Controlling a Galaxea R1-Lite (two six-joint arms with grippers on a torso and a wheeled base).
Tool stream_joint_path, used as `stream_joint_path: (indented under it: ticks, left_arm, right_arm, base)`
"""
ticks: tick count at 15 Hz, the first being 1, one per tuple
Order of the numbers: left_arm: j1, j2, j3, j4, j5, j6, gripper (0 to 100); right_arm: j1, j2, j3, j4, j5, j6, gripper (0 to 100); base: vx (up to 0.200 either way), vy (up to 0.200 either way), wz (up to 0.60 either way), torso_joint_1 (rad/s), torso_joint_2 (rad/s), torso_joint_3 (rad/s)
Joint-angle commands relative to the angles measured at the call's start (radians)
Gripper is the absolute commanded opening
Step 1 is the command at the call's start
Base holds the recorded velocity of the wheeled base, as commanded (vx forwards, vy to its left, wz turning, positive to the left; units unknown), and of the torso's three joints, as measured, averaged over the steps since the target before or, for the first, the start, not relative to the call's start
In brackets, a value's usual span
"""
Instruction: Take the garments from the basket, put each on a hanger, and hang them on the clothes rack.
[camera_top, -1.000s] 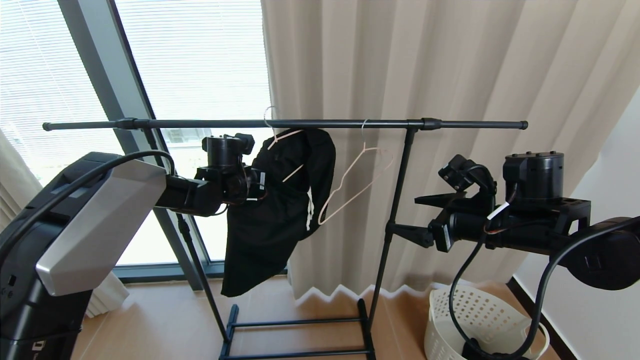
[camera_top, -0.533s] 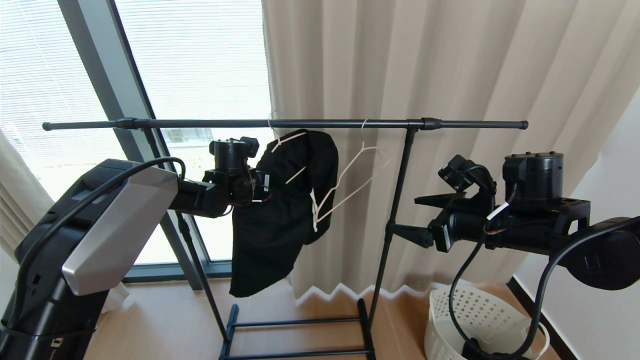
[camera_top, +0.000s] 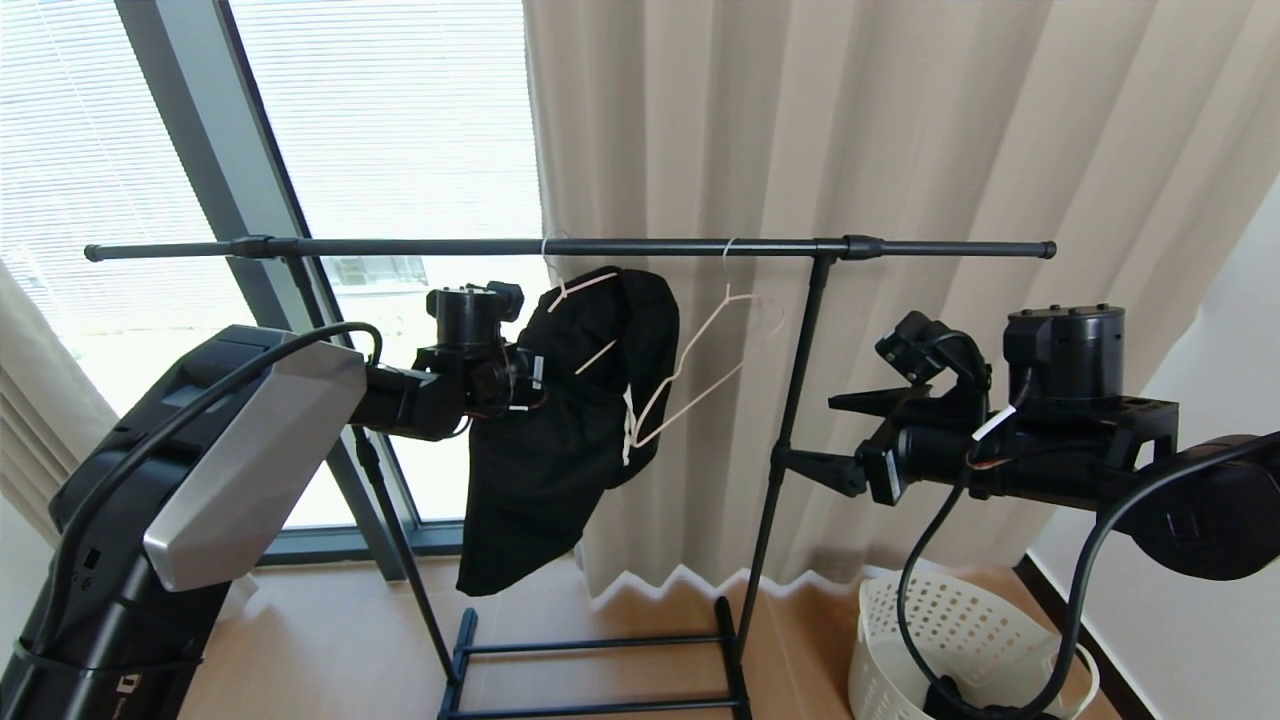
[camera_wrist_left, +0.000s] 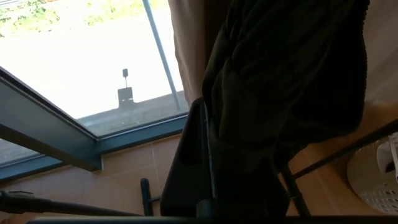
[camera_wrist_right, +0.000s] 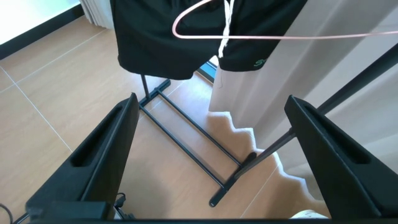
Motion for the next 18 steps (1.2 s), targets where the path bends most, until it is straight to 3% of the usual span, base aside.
stream_joint_path:
  ticks: [1,7,8,14,18]
  left_arm:
    - [-0.002,-0.002,0.003,-0.001,0.0,0.002,0]
    - [-0.002,-0.006,0.028,-0.001,0.0,0.0,0]
    - [-0.001,-0.008,0.031,-0.001,0.0,0.0,100]
    - [-0.001,-0.068,0.114,-0.004,0.0,-0.002,100]
    - [-0.004,-0.199,0.276,-0.007,-0.001,-0.014,100]
  right_arm:
    - [0.0,0.002,0.0,-0.001,0.0,0.0,100]
    - [0.0,0.001,0.0,-0.001,0.0,0.0,100]
    - [0.0,0.001,0.0,-0.001,0.0,0.0,100]
    - [0.0,-0.002,0.001,-0.001,0.0,0.0,100]
    - [0.0,-0.018,0.003,-0.001,0.002,0.0,100]
  base:
    - [0.0,0.0,0.0,0.0,0.0,0.0]
    - [0.0,0.0,0.0,0.0,0.0,0.0]
    - [0.0,0.0,0.0,0.0,0.0,0.0]
    - [0.0,0.0,0.0,0.0,0.0,0.0]
    - [0.0,0.0,0.0,0.0,0.0,0.0]
